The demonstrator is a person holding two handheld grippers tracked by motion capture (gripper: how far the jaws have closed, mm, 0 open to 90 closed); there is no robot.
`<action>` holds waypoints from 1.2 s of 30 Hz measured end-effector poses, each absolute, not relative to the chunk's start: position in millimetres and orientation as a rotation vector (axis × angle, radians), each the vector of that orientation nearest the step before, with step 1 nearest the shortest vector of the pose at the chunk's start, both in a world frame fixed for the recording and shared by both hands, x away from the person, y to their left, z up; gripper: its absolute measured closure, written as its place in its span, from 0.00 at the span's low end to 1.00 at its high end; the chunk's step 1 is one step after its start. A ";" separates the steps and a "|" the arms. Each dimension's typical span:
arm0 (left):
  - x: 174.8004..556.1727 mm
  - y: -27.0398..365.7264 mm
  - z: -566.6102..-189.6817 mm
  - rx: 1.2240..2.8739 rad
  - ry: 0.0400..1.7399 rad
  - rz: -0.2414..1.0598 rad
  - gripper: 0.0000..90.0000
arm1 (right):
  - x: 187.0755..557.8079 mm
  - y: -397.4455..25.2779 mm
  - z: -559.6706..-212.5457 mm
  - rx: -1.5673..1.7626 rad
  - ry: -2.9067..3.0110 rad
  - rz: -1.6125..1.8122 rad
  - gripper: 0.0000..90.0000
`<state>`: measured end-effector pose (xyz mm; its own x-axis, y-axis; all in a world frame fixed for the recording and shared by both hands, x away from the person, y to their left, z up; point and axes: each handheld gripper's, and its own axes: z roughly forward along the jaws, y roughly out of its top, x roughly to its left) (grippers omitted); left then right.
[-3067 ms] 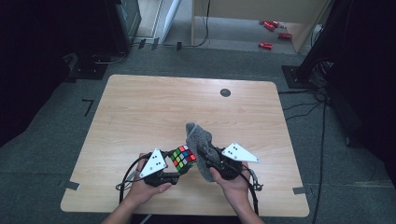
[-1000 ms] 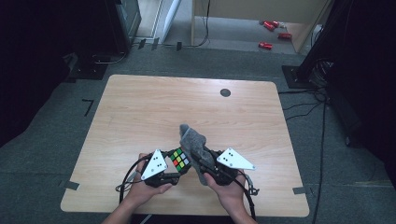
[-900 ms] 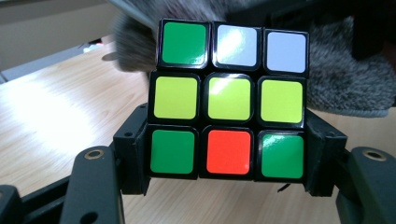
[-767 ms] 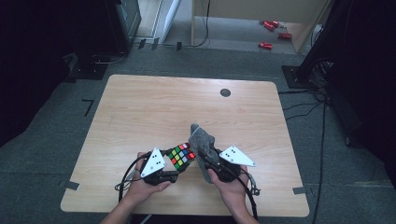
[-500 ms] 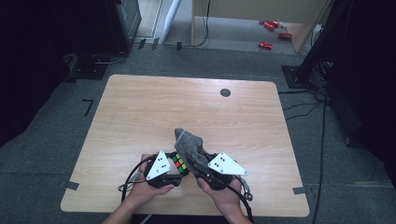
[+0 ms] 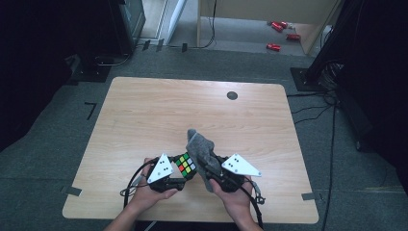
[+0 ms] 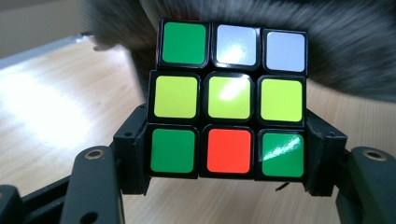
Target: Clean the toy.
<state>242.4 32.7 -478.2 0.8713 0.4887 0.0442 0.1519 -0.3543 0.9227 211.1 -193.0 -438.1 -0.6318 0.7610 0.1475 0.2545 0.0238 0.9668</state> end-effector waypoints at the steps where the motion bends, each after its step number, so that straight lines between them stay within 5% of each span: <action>1: 241.3 32.3 -477.2 1.918 0.469 0.376 0.38 | 208.9 -189.4 -436.3 1.007 1.905 1.633 0.71; 9: 242.3 40.5 -471.1 1.860 0.465 0.366 0.38 | 224.3 -208.9 -459.5 1.168 1.859 1.552 0.72; 16: 243.1 34.2 -476.7 1.911 0.480 0.370 0.38 | 209.6 -197.4 -437.6 1.040 1.854 1.679 0.73; 31: 244.6 33.4 -479.4 1.928 0.490 0.359 0.38 | 215.2 -199.8 -446.0 1.108 1.895 1.736 0.75; 36: 242.8 42.4 -471.6 1.830 0.468 0.296 0.38 | 215.9 -201.3 -443.9 1.126 1.876 1.783 0.75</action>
<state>242.8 42.4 -471.6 0.8879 0.4589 -0.0330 0.1669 -0.2543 0.9526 215.9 -201.3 -443.9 -0.6392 0.7152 0.2825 0.3184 -0.0883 0.9438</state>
